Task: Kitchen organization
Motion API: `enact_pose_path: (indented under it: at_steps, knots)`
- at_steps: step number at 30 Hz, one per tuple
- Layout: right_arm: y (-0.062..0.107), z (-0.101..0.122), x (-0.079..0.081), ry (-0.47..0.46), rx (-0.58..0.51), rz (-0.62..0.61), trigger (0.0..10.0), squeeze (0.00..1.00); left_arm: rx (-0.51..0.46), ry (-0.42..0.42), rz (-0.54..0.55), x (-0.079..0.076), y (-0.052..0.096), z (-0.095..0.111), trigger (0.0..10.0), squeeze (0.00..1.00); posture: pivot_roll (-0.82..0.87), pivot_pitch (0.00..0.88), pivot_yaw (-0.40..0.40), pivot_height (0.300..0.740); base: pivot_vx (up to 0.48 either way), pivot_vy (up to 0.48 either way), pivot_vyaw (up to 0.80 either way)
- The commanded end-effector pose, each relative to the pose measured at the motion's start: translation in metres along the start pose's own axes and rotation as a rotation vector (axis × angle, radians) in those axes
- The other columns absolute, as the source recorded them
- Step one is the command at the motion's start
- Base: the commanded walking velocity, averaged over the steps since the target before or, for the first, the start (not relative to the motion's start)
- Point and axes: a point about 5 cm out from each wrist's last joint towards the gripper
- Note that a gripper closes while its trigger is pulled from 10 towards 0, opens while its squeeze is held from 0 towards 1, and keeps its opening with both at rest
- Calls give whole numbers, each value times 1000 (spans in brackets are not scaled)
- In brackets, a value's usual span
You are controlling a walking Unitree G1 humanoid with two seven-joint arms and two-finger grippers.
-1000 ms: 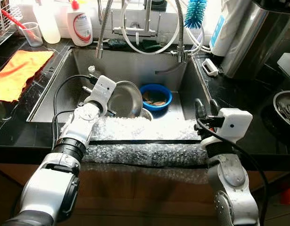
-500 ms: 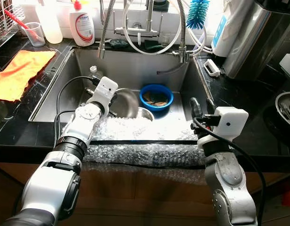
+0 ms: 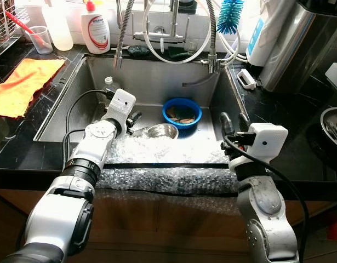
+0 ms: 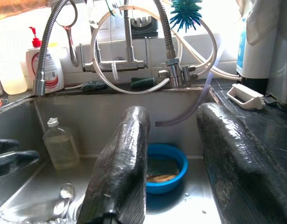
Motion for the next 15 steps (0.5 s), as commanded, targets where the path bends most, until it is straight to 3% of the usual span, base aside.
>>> enact_pose_path:
  at_steps: [1, 2, 3, 4, 6, 8, 9, 12, 15]
  knots:
    - [-2, 0, 1, -11, 9, 8, 10000, 0, -31, 67, 22, 0, 3, -5, 10000, 59, -30, 52, -67, 740, 0, 0, 0]
    - [-2, 0, 1, -12, 8, 8, 10000, 0, -71, 78, 41, 3, 4, 0, 10000, 59, -30, 52, -67, 740, 0, 0, 0]
    - [-3, 0, 1, -10, 6, 8, 10000, 0, -198, 112, 96, 13, 8, 16, 10000, 0, -30, 52, -67, 740, 0, 0, 0]
    - [-3, 1, 1, -9, 5, 7, 10000, 0, -260, 120, 123, 17, 11, 24, 10000, 0, -30, 52, -67, 740, 0, 0, 0]
    - [-3, 1, 0, -9, 5, 7, 10000, 0, -267, 119, 126, 18, 12, 25, 10000, 0, -30, 52, -67, 740, 0, 0, 0]
    - [-3, 1, -1, -5, 1, 5, 10000, 0, -397, 82, 198, 32, 30, 36, 10000, 0, -34, 46, -65, 740, 0, 0, 0]
    - [-3, 2, -2, -1, -1, 2, 10000, 0, -476, 51, 247, 44, 50, 38, 10000, 0, -35, 40, -61, 740, 0, 0, 0]
    - [-4, 2, -6, 6, -5, -7, 10000, 0, -516, -2, 318, 60, 82, 30, 10000, 0, -34, 34, -60, 740, 0, 0, 0]
    - [-3, 2, -7, 8, -5, -7, 10000, 0, -523, -16, 331, 62, 87, 28, 10000, 0, -34, 32, -60, 740, 0, 0, 0]
Point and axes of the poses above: a point about 5 cm out from each wrist's last joint towards the gripper, its own y axis pointing back from the gripper into the wrist, its own z axis along the axis of the wrist's last joint, x = y × z, and after that the axes turned 1 degree about -y, right-handed
